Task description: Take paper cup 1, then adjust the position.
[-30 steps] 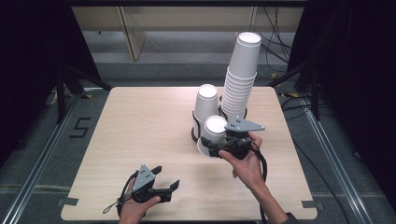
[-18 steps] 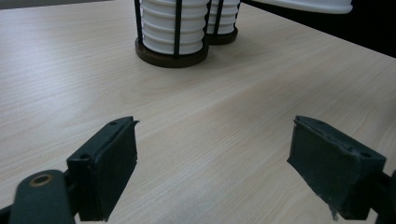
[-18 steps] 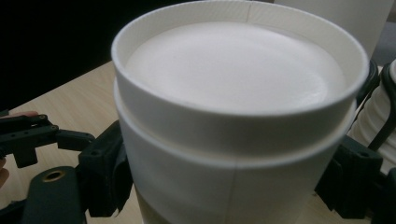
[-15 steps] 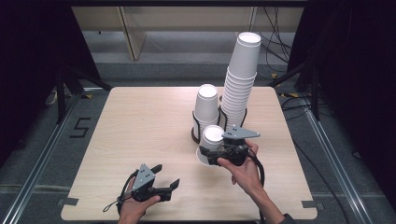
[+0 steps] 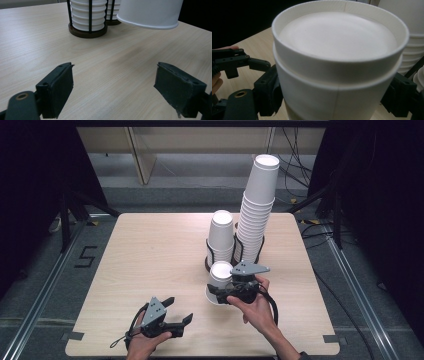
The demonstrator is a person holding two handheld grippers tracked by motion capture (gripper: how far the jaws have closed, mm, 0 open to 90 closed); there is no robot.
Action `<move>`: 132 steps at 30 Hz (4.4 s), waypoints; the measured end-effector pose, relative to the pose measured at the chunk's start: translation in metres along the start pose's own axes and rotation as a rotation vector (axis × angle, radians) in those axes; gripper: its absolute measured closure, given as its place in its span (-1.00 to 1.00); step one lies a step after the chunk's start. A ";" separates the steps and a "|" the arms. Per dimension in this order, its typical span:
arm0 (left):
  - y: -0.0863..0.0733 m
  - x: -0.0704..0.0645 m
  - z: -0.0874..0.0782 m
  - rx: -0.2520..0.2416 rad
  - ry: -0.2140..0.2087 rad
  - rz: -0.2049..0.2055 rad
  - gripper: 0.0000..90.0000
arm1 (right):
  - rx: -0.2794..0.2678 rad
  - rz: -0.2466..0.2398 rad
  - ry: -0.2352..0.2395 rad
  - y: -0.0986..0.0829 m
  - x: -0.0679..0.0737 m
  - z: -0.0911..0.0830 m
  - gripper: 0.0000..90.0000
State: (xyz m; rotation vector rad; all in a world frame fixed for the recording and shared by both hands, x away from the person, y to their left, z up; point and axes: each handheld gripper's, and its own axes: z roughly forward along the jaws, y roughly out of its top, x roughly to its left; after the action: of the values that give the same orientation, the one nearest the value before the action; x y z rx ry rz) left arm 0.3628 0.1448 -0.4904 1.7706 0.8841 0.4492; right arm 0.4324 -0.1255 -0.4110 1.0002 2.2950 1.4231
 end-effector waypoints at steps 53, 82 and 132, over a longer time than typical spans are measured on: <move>0.002 -0.017 0.017 -0.107 -0.106 0.068 -0.97 | -0.005 -0.033 0.195 -0.002 0.052 0.028 -0.58; 0.004 -0.020 0.018 -0.106 -0.097 0.144 -0.89 | 0.024 -0.027 0.239 0.002 0.057 0.023 -0.66; 0.009 -0.012 0.008 -0.154 -0.165 0.227 -0.85 | -0.026 0.198 0.394 0.012 0.021 -0.006 -0.48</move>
State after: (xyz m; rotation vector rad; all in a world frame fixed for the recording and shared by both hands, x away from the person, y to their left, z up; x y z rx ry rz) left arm 0.3641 0.1292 -0.4834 1.7443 0.5215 0.4956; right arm 0.4188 -0.1126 -0.3952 1.0412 2.4885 1.8710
